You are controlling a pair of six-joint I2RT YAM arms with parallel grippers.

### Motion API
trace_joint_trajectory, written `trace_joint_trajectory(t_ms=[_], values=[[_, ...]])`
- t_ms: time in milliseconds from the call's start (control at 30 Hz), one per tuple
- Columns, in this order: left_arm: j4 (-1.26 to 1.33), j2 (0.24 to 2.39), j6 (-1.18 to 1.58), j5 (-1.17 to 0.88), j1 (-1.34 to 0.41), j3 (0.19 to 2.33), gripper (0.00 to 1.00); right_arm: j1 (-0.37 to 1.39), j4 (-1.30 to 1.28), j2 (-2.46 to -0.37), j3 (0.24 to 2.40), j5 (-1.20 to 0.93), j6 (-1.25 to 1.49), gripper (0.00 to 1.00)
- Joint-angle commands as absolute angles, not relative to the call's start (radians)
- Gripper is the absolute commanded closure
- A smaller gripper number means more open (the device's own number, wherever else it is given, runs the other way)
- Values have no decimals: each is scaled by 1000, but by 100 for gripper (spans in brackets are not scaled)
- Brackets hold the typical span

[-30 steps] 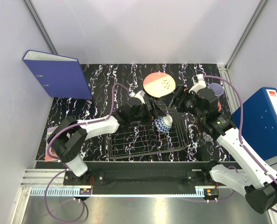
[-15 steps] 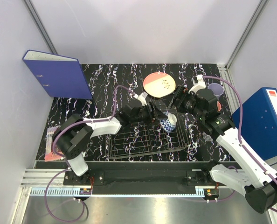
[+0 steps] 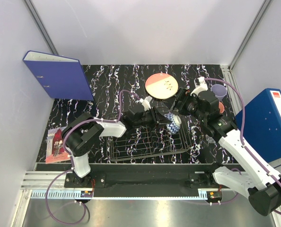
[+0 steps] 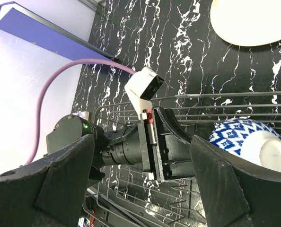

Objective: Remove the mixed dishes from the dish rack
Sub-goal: Pick up the bowl from the dish rack.

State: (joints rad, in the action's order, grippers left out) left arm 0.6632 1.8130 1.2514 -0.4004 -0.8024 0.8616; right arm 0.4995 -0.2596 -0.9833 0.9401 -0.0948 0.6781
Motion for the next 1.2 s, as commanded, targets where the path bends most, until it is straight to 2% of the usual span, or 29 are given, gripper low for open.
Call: trace_joint_trajectory(t_ms=[0, 33, 67, 133, 267, 433, 567, 833, 933, 967, 1033, 1067, 1167], values=[[851, 1832, 1290, -448, -808, 845, 78, 508, -238, -982, 936, -78, 676, 11], [853, 1833, 1290, -448, -810, 845, 82, 506, -236, -983, 936, -77, 676, 11], [854, 1833, 1289, -454, -808, 845, 91, 506, -236, -983, 937, -78, 676, 11], [865, 1827, 1289, -456, -808, 844, 100, 506, -236, -982, 934, -77, 675, 11], [873, 1778, 1269, -472, -808, 833, 100, 506, -245, -971, 942, -77, 670, 11], [655, 1619, 1137, -502, -792, 879, 100, 506, -281, -945, 974, -66, 652, 11], [424, 1494, 1019, -517, -776, 983, 100, 506, -308, -930, 1023, -61, 634, 11], [313, 1399, 954, -607, -735, 1156, 100, 508, -367, -914, 1101, -48, 611, 11], [44, 1362, 803, -560, -733, 1264, 100, 506, -402, -900, 1123, -40, 609, 11], [-151, 1356, 690, -508, -733, 1341, 100, 506, -414, -893, 1135, -26, 604, 11], [-341, 1347, 583, -439, -735, 1415, 100, 508, -451, -885, 1155, -8, 591, 11], [-515, 1341, 486, -348, -735, 1486, 100, 506, -466, -884, 1181, 8, 586, 12], [-767, 1315, 324, -159, -739, 1575, 100, 506, -558, -917, 1271, 54, 571, 12]])
